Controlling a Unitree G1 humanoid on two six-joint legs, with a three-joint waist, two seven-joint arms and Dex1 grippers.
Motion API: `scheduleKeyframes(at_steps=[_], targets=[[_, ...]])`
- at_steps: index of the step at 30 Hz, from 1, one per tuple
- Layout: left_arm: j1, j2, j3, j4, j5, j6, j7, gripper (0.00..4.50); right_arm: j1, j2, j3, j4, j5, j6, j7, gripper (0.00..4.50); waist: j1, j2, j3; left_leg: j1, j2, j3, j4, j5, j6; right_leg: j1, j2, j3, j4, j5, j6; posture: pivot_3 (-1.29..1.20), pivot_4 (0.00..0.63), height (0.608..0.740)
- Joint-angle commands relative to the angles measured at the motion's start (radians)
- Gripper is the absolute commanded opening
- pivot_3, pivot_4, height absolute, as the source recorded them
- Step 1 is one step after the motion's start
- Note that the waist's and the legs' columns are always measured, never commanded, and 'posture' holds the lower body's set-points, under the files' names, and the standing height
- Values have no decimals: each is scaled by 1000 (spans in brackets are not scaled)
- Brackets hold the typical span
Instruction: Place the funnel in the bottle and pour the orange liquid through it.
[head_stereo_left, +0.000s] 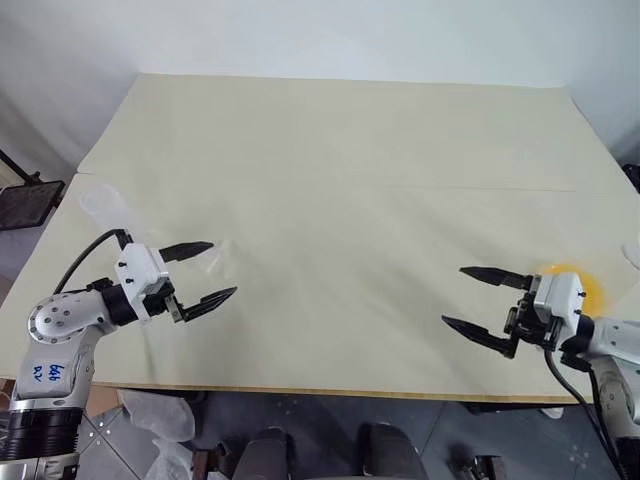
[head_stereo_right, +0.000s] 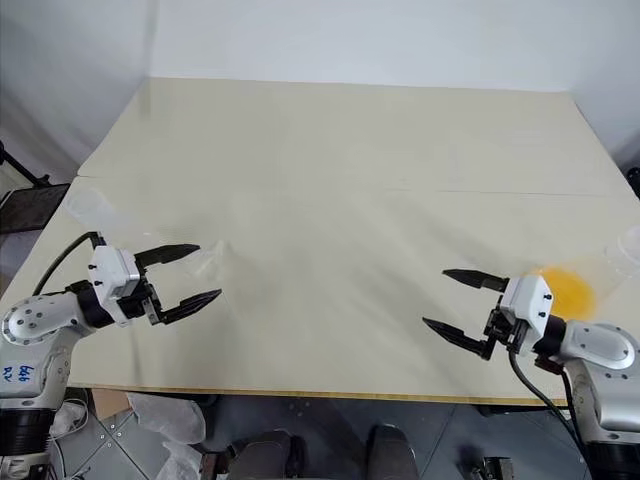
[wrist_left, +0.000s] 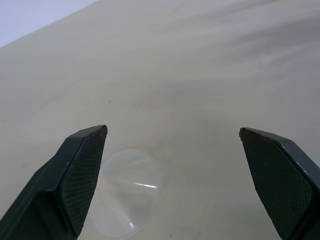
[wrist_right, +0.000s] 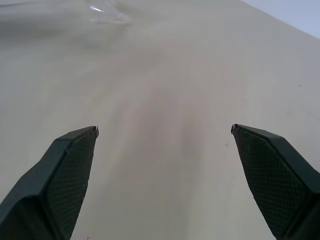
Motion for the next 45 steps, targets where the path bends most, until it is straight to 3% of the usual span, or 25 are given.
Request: scheduleKeyframes(at_steps=[1, 6, 9, 20, 24, 29, 36, 45], targets=[[18, 13, 20, -41, 22, -31, 16, 4500, -9, 6, 3, 10, 4, -22, 11, 4474, 0, 0, 0, 0, 0, 0, 0, 0, 0, 0, 0, 0, 0, 0, 0, 0, 150, 740], [62, -42, 92, -74, -54, -32, 64, 4500, -43, 32, 45, -6, 13, -4, 2, 4474, -3, 0, 0, 0, 1, 0, 0, 0, 0, 0, 0, 0, 0, 0, 0, 0, 150, 740], [114, -113, 193, -102, -118, 38, 198, 4500, -75, 76, 81, -74, 50, 50, -42, 4474, -5, 0, 0, 0, 2, -1, 0, 0, 0, -1, 0, 0, 0, 0, 0, 0, 150, 740], [399, -389, 429, -171, -120, -17, 517, 4500, -230, 176, 226, -217, 80, 153, -93, 4474, -8, -1, 0, 1, 3, -4, 0, 0, 0, 0, 0, 0, 0, 0, 0, 0, 150, 740], [383, -385, 481, -157, -109, -8, 605, 4500, -245, 180, 227, -176, 67, 139, -80, 4474, 7, -3, -1, 0, 3, -3, 0, 0, 0, 0, -1, 0, 0, 0, -1, 0, 150, 740], [335, -328, 430, -215, -92, 47, 618, 4500, -235, 183, 226, -144, 61, 128, -63, 4474, 5, -4, -2, 0, 2, -3, 1, -1, 1, 2, -1, -3, -1, 1, -1, 0, 150, 740], [149, -158, 339, -206, -29, 307, 734, 4500, -238, 196, 236, -146, 57, 133, -67, 4474, -2, -4, -2, 3, 2, -3, 0, -1, 0, 2, 0, -3, -1, 1, -1, 0, 150, 740], [-22, -146, 271, -179, -11, 469, 824, 4500, -227, 211, 246, -168, 54, 132, -97, 4474, -1, -4, -2, 6, 2, -3, -1, -1, 0, 3, 0, -2, 0, 1, -1, 0, 150, 740]])
